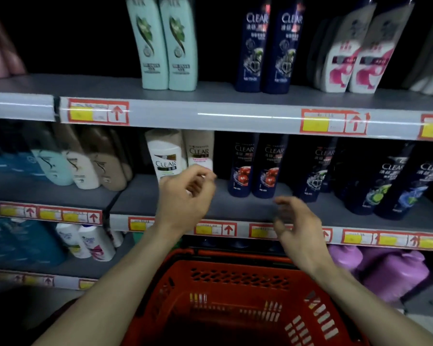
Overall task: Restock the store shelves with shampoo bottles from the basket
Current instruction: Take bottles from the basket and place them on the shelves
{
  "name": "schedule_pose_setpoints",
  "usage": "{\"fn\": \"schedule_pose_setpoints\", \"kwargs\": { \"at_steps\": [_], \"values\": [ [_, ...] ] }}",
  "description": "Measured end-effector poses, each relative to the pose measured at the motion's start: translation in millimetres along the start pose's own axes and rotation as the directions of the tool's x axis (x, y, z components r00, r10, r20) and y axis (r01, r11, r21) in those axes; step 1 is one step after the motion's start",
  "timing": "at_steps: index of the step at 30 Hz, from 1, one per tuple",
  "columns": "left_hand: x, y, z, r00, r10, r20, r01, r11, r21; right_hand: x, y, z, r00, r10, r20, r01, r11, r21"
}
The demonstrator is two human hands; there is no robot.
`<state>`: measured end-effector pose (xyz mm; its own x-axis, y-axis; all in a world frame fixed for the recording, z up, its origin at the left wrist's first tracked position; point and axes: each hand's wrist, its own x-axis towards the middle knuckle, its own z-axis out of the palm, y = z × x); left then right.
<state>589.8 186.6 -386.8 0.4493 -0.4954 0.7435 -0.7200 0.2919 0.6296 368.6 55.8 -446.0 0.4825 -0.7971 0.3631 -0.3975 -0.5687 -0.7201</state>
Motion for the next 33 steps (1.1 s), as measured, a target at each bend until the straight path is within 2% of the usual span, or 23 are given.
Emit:
{"fn": "schedule_pose_setpoints", "kwargs": {
  "at_steps": [1,2,3,4,5,6,7,8,9,10,11,14,15,18,21,26,33],
  "values": [
    [4.8,-0.8,-14.0,0.992,0.057,-0.116,-0.058,0.998,-0.009,-7.5,-5.0,3.1,1.000,-0.016,0.016,0.016,1.000,-0.001],
    [9.0,-5.0,-27.2,0.977,0.049,-0.209,-0.055,0.998,-0.023,-13.5,-10.5,7.2,0.999,-0.020,0.033,0.020,1.000,0.000],
    [12.2,-10.7,-37.3,0.961,-0.018,-0.276,0.006,0.999,-0.041,-18.1,-15.5,12.1,0.999,-0.008,0.051,0.008,1.000,0.009],
    [13.8,-17.3,-45.0,0.929,-0.146,-0.341,0.126,0.989,-0.081,-21.4,-20.4,17.6,0.998,0.011,0.069,-0.013,1.000,0.027],
    [14.6,-25.1,-51.1,0.843,-0.338,-0.419,0.284,0.941,-0.187,-23.3,-26.2,24.0,0.996,0.031,0.080,-0.035,0.998,0.043],
    [15.8,-34.3,-56.7,0.693,-0.549,-0.468,0.419,0.834,-0.359,-24.2,-32.7,31.1,0.995,0.047,0.091,-0.052,0.997,0.060],
    [17.6,-45.8,-62.9,0.509,-0.726,-0.463,0.513,0.687,-0.514,-23.8,-39.8,39.2,0.992,0.056,0.109,-0.065,0.995,0.080],
    [19.3,-58.4,-69.6,0.374,-0.838,-0.397,0.602,0.545,-0.584,-21.7,-48.2,48.2,0.989,0.063,0.130,-0.077,0.991,0.106],
    [21.8,-70.5,-73.7,0.326,-0.895,-0.306,0.686,0.446,-0.575,-18.1,-57.7,57.5,0.986,0.070,0.150,-0.090,0.987,0.136],
    [24.6,-80.3,-75.2,0.350,-0.915,-0.201,0.744,0.402,-0.534,-12.7,-68.3,67.6,0.983,0.074,0.166,-0.104,0.979,0.175],
    [28.7,-85.2,-73.8,0.400,-0.909,-0.118,0.773,0.404,-0.489,-6.0,-78.9,78.4,0.981,0.074,0.182,-0.113,0.971,0.212],
    [31.8,-87.0,-62.7,0.546,-0.838,0.016,0.782,0.502,-0.370,17.3,-114.5,113.9,0.963,0.067,0.261,-0.141,0.951,0.277],
    [31.2,-84.7,-58.7,0.568,-0.819,0.075,0.793,0.521,-0.317,24.2,-124.0,125.5,0.957,0.070,0.282,-0.158,0.940,0.304],
    [32.1,-85.1,-52.8,0.553,-0.804,0.220,0.831,0.512,-0.217,37.7,-138.1,152.2,0.966,0.051,0.255,-0.135,0.936,0.326],
    [36.3,-80.1,-47.7,0.540,-0.797,0.272,0.836,0.470,-0.284,43.7,-140.6,167.9,0.984,0.049,0.170,-0.092,0.963,0.253],
    [37.7,-72.7,-32.4,0.542,-0.800,0.259,0.785,0.372,-0.495,46.3,-140.7,175.7,0.986,0.118,0.119,-0.145,0.957,0.252],
    [39.8,-78.4,-24.5,0.548,-0.803,0.234,0.784,0.396,-0.479,47.7,-136.0,169.9,0.985,0.117,0.128,-0.146,0.960,0.241]
  ]
}}
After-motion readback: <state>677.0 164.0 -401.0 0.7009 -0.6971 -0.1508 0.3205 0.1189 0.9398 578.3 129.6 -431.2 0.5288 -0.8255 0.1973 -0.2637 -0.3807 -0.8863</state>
